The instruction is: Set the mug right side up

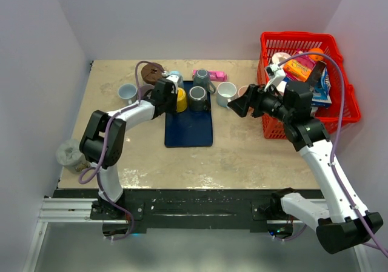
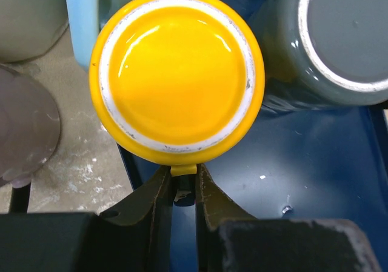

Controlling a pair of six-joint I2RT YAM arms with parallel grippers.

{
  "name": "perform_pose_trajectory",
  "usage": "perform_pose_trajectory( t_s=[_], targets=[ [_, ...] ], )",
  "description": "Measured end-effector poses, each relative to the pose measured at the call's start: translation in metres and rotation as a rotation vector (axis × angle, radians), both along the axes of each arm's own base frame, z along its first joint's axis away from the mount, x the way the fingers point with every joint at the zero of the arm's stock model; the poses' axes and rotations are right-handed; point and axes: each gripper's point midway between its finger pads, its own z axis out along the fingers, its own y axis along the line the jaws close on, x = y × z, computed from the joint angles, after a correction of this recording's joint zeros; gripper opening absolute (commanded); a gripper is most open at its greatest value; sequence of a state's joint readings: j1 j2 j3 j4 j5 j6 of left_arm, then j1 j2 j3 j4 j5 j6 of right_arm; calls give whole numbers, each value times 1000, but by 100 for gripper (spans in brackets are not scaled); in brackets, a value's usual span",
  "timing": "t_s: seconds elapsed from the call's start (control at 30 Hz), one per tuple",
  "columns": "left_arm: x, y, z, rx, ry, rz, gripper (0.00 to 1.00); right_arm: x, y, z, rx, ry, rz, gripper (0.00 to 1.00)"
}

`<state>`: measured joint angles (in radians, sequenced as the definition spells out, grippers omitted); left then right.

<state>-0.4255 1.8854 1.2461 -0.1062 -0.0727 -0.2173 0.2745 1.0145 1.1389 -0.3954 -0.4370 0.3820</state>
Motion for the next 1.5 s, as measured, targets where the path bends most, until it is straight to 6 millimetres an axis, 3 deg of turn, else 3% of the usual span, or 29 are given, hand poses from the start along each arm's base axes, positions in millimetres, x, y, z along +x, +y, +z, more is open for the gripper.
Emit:
perform_pose_trajectory(
  t_s=[0.17, 0.3, 0.4, 0.7, 0.87, 1.1, 1.27, 1.5],
  targets=[
    [-27, -6, 15, -77, 45, -19, 0, -9, 6, -8, 34, 23, 37, 81],
    [-48, -11, 45, -151, 36, -40, 0, -19, 14, -11, 92, 38, 81, 81],
    [-60, -15, 83, -222, -13, -55, 0, -25, 19, -12, 139, 46, 109, 81],
    [-102, -25, 224, -513, -262, -143, 0, -34, 35, -4, 250, 41, 165, 81],
    [-139, -43, 283, -749, -354, -272, 0, -42, 62, 8, 331, 40, 232, 81],
    [-187, -69, 328, -1025, -367, -466, 0, -70, 109, 46, 460, -45, 366, 81],
    [-214, -71, 354, -1177, -397, -550, 0, -75, 117, 75, 537, -143, 378, 79],
    [-245, -67, 391, -1317, -489, -672, 0, -74, 126, 89, 584, -189, 367, 67]
  ],
)
